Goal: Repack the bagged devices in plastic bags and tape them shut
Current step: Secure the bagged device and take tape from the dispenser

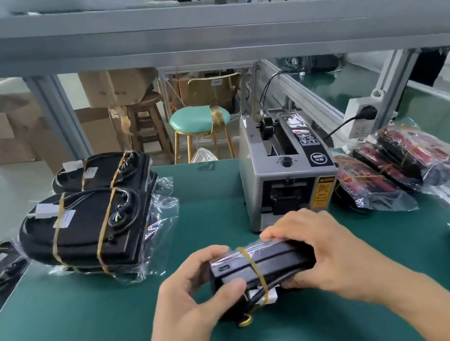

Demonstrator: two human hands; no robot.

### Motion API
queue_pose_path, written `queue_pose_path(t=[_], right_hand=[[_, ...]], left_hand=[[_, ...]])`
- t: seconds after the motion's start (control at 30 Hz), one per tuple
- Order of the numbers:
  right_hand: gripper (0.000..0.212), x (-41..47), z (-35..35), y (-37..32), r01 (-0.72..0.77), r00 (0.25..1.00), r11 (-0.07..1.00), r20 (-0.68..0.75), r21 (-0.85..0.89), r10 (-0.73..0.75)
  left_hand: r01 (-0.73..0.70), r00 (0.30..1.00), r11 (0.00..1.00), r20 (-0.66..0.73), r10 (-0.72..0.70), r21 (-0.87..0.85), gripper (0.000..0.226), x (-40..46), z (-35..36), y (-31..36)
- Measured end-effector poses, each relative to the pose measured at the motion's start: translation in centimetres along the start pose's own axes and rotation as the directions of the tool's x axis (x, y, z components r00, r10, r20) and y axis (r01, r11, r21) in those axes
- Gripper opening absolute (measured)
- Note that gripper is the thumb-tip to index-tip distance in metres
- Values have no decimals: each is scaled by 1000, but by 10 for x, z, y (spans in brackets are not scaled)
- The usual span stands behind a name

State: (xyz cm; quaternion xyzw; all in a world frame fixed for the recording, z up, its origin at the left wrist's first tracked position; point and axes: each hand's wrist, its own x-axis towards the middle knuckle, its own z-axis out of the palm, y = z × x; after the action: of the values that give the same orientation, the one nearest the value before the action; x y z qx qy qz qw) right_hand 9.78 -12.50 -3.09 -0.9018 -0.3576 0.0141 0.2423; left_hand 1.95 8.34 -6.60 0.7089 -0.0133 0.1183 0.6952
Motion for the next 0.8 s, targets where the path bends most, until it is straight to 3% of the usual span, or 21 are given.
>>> queue_pose_path(t=[0.1,0.17,0.2,0.27,0.33,0.47,0.8], right_hand=[[68,-8,-6,6,-122,991,967,81,226,106],[54,-12,-11,12,-247,955,808,-6,535,296],[37,-10,-11,16,-283,887,685,-88,671,453],[9,-1,-5,24,-354,668,480,-142,803,730],[5,12,3,27,-365,529,329,-98,871,843],[3,35,9,24,-291,428,189,-49,938,903],[17,58,8,17,-184,273,14,38,983,961]], left_hand=[[-17,999,1000,-38,17,0,49,0,2,-4],[-35,997,999,-65,35,-3,52,1,1,-5],[-47,995,999,-90,45,-11,56,1,1,-7],[-54,991,997,-125,47,-57,56,1,1,-9],[-47,991,994,-133,34,-95,54,1,1,-10],[-40,991,996,-127,29,-84,51,-1,-3,-14],[-65,987,992,-150,49,-104,47,-6,-2,-19]])
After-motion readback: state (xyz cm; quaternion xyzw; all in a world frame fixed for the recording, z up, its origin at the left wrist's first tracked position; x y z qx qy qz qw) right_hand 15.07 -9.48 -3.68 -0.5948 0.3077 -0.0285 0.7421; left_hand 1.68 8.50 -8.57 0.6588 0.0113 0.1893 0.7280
